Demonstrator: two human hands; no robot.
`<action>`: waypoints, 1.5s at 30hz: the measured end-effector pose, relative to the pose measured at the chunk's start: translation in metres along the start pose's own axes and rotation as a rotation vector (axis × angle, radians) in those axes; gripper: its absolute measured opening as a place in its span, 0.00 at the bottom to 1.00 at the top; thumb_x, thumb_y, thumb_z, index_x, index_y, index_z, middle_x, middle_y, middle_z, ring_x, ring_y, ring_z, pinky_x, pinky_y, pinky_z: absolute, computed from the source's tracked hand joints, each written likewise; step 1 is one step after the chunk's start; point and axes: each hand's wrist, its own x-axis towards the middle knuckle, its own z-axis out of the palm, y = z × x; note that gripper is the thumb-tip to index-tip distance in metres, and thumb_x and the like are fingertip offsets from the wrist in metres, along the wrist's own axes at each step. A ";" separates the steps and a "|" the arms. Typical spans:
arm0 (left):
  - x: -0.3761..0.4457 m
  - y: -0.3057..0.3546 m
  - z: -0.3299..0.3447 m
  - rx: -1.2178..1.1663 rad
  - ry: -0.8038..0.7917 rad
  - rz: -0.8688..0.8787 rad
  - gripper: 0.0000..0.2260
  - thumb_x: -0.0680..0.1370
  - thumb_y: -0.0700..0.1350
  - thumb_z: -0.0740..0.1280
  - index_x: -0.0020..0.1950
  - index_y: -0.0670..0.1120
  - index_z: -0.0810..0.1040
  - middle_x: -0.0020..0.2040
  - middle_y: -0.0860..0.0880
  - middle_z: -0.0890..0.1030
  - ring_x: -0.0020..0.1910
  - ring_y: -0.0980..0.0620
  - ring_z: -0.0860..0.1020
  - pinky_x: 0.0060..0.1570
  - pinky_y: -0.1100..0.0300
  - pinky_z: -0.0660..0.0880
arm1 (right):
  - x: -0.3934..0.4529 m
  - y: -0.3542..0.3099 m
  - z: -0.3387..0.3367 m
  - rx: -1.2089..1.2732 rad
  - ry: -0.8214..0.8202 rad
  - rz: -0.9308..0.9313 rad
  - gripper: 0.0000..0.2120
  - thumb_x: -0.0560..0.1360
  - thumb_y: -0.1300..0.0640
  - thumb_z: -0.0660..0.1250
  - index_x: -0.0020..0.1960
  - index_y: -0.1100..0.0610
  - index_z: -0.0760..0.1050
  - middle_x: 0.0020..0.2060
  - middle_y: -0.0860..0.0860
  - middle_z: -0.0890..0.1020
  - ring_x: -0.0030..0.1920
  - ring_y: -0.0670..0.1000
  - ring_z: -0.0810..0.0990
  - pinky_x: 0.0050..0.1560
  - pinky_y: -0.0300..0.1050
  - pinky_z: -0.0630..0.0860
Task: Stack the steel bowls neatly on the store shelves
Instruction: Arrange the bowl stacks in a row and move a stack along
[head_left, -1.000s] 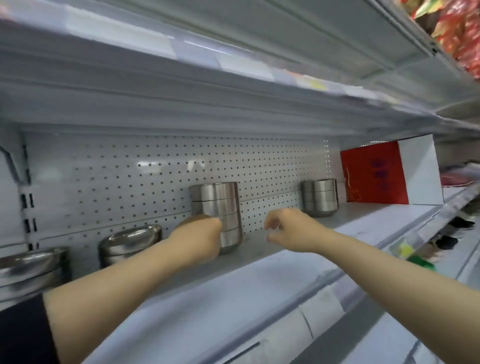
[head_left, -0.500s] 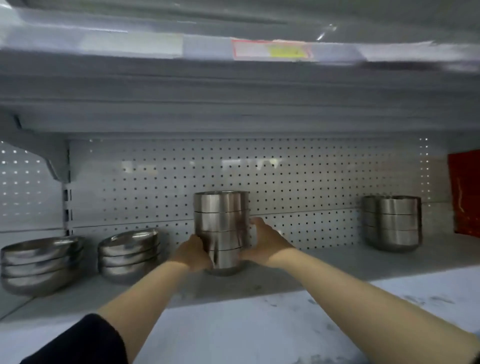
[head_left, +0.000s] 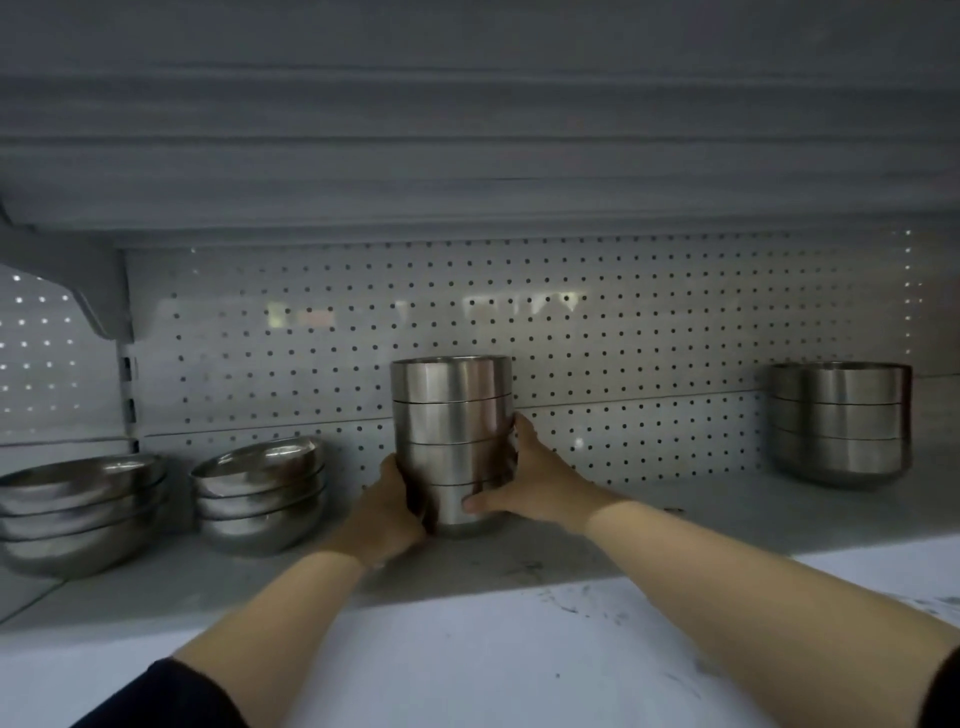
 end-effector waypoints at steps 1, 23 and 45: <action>0.000 0.000 0.001 0.011 0.013 0.007 0.35 0.71 0.38 0.70 0.72 0.47 0.55 0.53 0.47 0.76 0.54 0.47 0.76 0.57 0.49 0.76 | 0.001 0.001 0.000 -0.001 0.006 0.000 0.55 0.59 0.49 0.80 0.73 0.40 0.45 0.69 0.47 0.68 0.66 0.49 0.68 0.65 0.45 0.66; -0.010 0.021 0.014 -0.036 0.153 0.161 0.28 0.71 0.40 0.72 0.67 0.46 0.62 0.50 0.48 0.79 0.49 0.48 0.78 0.52 0.52 0.75 | -0.018 -0.006 -0.036 0.049 0.003 0.016 0.54 0.62 0.54 0.80 0.75 0.42 0.46 0.70 0.47 0.66 0.69 0.53 0.67 0.65 0.54 0.71; -0.059 0.362 0.266 -0.508 -0.045 0.483 0.37 0.66 0.40 0.77 0.69 0.50 0.59 0.61 0.57 0.75 0.60 0.57 0.73 0.49 0.69 0.73 | -0.233 0.085 -0.407 -0.247 0.260 0.026 0.41 0.56 0.53 0.82 0.60 0.33 0.64 0.55 0.42 0.77 0.50 0.44 0.80 0.39 0.38 0.80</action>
